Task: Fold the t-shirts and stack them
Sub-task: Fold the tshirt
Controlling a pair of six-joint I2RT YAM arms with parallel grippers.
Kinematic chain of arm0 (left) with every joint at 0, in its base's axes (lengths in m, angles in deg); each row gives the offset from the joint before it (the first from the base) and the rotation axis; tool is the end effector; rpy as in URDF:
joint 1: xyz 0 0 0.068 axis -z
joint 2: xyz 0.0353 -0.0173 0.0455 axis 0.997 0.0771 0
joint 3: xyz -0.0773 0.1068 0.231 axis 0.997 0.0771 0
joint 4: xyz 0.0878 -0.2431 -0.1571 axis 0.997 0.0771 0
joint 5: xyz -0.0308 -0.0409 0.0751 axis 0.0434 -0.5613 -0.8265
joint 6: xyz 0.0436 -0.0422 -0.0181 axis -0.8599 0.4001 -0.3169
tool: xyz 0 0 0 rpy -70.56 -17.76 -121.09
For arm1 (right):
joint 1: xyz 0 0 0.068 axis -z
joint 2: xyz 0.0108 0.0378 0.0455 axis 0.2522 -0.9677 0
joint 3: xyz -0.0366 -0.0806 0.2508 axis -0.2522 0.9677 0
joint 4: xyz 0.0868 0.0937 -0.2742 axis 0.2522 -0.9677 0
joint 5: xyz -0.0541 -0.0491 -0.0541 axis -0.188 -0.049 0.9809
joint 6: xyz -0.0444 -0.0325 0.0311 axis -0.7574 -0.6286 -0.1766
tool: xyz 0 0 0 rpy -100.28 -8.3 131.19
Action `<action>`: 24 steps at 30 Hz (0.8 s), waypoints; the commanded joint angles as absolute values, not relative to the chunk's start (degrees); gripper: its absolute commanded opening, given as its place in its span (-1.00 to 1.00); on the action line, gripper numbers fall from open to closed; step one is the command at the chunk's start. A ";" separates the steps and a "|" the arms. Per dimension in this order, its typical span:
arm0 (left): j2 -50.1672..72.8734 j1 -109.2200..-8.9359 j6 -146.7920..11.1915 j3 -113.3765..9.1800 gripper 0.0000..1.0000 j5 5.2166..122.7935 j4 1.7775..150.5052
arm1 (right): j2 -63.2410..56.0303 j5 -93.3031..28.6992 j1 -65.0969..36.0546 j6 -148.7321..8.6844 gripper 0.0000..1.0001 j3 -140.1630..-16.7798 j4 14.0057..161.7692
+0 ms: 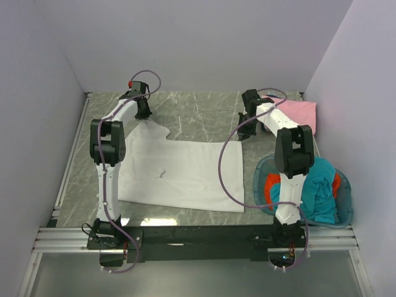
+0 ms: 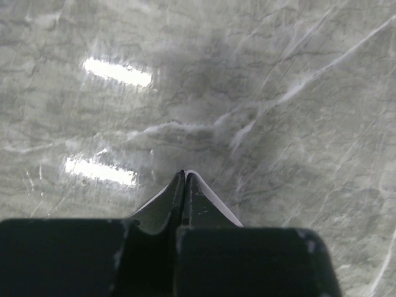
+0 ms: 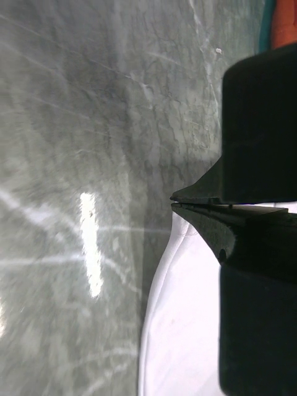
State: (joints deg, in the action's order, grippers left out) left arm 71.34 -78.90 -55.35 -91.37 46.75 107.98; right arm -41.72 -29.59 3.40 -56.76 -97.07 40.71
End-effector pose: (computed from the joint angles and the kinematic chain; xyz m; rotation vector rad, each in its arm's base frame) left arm 0.5600 -0.0579 0.1333 -0.4391 2.4524 -0.0275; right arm 0.4587 0.0951 0.1536 0.2030 2.8580 0.2360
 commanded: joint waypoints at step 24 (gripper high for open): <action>48.20 -78.81 -51.96 -73.72 -0.99 55.12 92.31 | -38.46 -28.52 4.59 -56.01 -1.00 -103.13 39.96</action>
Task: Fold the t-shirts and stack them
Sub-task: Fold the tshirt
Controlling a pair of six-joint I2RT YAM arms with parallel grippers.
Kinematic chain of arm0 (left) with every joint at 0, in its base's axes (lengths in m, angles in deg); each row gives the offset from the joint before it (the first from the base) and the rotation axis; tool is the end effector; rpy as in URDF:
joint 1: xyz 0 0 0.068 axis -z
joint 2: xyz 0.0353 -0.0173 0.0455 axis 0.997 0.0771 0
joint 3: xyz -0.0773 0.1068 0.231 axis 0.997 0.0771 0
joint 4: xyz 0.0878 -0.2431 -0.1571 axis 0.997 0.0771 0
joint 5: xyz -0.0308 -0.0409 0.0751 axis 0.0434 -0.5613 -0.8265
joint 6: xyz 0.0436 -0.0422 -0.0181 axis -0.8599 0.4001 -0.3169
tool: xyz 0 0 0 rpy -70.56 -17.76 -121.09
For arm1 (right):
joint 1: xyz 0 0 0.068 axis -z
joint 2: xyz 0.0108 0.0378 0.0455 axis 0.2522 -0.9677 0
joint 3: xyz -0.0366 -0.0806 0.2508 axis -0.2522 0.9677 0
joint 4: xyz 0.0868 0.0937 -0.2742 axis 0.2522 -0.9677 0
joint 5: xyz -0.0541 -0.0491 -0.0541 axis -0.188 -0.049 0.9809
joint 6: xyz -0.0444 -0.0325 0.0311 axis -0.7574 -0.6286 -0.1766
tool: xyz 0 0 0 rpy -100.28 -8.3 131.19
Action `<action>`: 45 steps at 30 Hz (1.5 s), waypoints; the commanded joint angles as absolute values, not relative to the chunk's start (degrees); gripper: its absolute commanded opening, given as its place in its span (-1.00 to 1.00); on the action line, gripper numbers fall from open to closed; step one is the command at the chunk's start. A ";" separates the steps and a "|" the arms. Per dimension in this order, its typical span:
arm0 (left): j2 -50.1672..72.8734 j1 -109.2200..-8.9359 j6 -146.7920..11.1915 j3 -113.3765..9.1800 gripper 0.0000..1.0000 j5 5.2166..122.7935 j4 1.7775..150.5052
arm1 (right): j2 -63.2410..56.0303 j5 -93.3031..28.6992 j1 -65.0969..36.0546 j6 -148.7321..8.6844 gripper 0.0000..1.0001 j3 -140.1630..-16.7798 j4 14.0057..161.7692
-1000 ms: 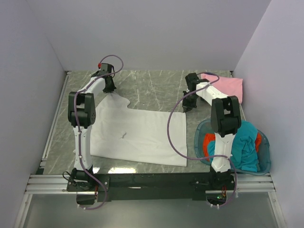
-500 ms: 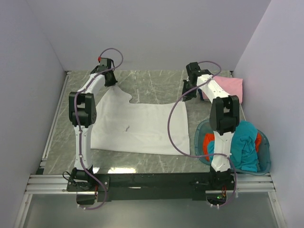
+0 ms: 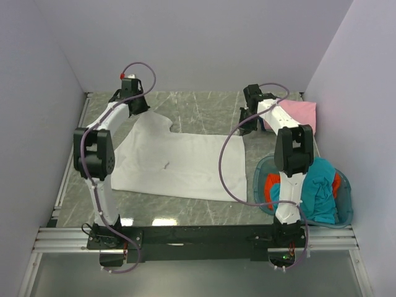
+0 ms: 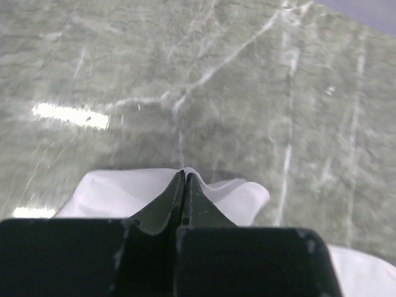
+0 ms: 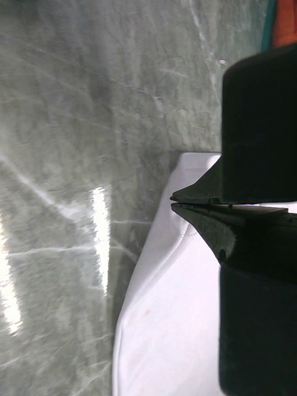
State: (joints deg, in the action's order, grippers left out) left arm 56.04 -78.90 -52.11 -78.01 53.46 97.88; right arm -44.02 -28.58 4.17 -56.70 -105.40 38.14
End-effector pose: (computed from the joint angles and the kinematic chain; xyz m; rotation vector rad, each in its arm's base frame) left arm 0.5268 -0.0597 0.2018 -0.4333 2.2697 -0.2589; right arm 0.4811 0.0920 0.1812 0.2195 2.7932 0.2275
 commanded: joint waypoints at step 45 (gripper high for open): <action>-5.42 -78.46 -36.67 -23.44 -0.99 43.26 102.41 | -12.44 -30.46 1.07 -54.08 -1.00 -66.39 48.67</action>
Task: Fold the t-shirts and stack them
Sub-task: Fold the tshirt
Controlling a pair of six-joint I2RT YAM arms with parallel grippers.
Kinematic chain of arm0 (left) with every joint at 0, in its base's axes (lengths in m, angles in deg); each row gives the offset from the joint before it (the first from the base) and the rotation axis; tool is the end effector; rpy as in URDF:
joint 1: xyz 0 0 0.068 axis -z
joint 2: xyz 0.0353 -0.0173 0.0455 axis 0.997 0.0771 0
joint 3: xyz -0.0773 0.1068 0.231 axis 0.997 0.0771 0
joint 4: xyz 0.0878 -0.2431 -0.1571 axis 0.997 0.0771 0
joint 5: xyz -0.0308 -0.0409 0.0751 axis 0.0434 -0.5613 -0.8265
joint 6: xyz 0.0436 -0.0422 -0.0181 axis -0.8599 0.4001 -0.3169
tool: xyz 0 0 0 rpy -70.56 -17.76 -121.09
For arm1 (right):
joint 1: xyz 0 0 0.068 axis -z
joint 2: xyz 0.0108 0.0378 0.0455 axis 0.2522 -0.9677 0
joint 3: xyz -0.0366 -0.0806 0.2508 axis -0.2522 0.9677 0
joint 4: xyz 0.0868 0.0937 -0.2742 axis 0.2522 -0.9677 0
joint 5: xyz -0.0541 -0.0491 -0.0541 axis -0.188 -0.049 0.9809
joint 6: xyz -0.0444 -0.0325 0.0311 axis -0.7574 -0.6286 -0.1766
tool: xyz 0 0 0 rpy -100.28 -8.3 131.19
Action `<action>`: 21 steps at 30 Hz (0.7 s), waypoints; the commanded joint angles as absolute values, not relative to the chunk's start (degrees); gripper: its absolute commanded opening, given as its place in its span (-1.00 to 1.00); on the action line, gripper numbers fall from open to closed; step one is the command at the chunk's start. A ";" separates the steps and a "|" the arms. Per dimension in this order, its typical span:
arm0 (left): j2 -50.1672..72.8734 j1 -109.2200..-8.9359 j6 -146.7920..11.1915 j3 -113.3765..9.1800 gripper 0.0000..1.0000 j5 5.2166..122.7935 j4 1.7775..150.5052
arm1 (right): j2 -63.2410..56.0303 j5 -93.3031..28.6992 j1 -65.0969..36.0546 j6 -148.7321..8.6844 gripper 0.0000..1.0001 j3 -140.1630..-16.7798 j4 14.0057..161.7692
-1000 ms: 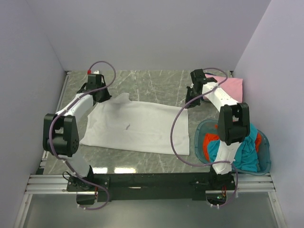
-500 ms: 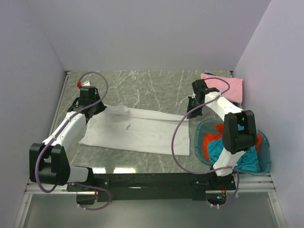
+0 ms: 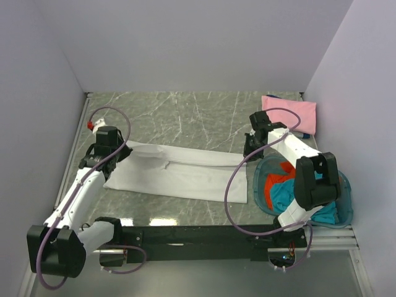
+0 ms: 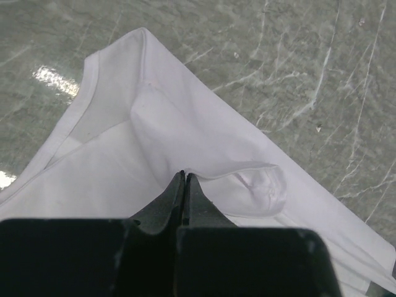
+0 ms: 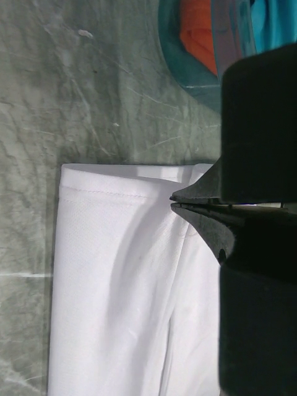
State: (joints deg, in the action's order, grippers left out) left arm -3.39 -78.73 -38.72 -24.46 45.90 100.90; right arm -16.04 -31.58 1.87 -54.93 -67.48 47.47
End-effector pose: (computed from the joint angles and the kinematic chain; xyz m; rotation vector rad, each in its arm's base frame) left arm 0.2817 -0.0255 0.2385 -0.7419 2.1224 -0.2567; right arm 0.3491 0.0849 0.1684 0.1958 2.8191 0.3123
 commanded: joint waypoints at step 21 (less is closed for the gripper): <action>-12.46 -78.55 -31.84 -15.35 -0.99 45.19 106.81 | -11.91 -26.77 -1.39 -53.28 -1.00 -61.11 49.02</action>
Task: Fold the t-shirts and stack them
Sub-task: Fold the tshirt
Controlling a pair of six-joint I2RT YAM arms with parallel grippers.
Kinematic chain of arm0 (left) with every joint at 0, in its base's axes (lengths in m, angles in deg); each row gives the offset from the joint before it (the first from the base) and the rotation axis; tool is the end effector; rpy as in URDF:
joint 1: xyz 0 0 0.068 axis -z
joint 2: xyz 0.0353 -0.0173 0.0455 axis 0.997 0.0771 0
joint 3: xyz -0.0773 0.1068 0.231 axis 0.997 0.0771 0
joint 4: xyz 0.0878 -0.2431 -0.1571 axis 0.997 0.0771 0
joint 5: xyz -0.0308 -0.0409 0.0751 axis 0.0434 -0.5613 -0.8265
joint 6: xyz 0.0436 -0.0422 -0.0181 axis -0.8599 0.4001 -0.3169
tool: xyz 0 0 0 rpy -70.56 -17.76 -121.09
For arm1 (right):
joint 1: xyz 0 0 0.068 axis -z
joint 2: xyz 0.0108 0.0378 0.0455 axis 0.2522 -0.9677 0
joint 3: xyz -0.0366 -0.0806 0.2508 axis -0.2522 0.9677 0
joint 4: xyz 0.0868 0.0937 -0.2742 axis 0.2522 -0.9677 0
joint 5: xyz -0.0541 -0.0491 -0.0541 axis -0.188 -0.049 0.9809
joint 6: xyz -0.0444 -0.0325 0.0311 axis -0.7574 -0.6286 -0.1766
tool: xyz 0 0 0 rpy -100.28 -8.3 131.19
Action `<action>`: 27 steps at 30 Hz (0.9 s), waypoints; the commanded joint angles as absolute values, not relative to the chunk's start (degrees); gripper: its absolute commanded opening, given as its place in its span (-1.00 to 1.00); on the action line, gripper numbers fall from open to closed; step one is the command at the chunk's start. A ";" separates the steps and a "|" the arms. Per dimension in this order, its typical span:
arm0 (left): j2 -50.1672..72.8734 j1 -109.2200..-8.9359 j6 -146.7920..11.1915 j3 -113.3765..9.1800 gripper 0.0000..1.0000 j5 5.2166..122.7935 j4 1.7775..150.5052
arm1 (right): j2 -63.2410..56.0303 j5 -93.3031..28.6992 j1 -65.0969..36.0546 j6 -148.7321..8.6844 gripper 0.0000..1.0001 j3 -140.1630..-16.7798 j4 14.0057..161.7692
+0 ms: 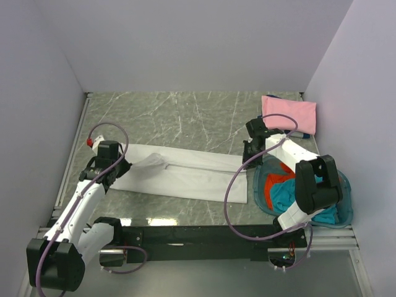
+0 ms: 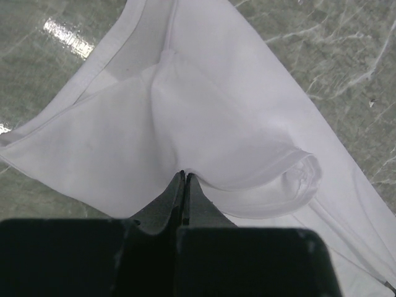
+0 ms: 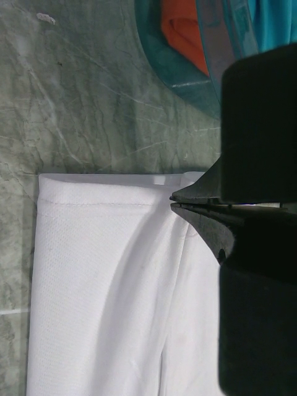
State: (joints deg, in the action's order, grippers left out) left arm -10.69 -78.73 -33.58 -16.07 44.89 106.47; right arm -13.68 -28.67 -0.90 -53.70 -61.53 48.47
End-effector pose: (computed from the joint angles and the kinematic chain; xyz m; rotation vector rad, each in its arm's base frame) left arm 0.2445 -0.0202 0.2047 -0.8718 2.1902 -0.2274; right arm 0.3244 0.0935 0.1494 0.1754 2.8609 0.2408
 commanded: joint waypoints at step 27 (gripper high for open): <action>-15.79 -78.19 -20.15 -10.34 -0.99 42.22 113.84 | -13.40 -23.26 -2.97 -52.05 -1.00 -61.81 47.26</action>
